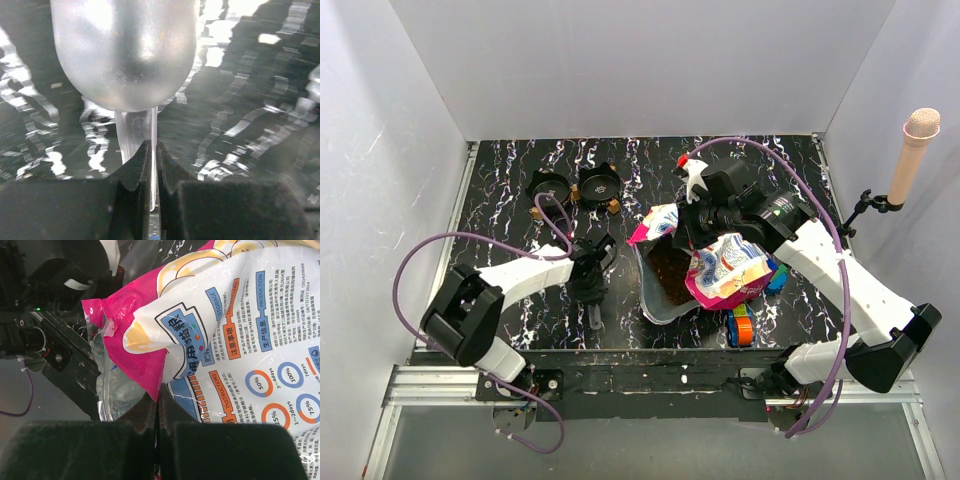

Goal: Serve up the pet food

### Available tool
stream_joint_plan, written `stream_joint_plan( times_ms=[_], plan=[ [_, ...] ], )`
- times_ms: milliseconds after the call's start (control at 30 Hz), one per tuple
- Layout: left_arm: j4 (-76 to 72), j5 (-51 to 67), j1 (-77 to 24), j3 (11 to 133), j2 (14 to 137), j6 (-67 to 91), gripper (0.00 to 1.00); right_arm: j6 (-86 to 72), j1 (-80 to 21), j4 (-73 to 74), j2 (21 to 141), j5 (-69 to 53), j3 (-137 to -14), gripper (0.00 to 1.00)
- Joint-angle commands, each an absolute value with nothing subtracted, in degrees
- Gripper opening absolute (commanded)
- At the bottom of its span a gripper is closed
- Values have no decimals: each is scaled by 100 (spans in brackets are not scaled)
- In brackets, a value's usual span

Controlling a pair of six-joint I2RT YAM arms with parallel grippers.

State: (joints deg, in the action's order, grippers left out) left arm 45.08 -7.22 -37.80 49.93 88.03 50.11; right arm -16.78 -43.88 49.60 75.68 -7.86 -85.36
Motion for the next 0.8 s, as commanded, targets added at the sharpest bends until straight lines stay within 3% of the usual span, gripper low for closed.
stream_joint_plan(
  times_ms=[0,200,333,467,533,767],
  plan=[
    [2738,1040,-3753,4844,7712,3763,0,-1775,-4395,4597,7348,-1020,-8771,1],
    [199,3696,-2218,3307,6864,4542,0,-1802,-4386,4649,7400,-1090,-8815,1],
    [-1568,5094,-1881,2857,8003,5201,0,-1828,-4377,4746,7427,-1160,-8886,1],
    [-4564,5879,-1881,2585,9367,6739,0,-1828,-4386,4781,7444,-1178,-8894,1],
    [-4651,5863,-1872,2601,9640,6602,0,-1837,-4394,4816,7479,-1195,-8938,1],
    [-2675,5715,-1758,3040,10240,5169,0,-1828,-4395,4878,7524,-1160,-9097,1]
  ],
)
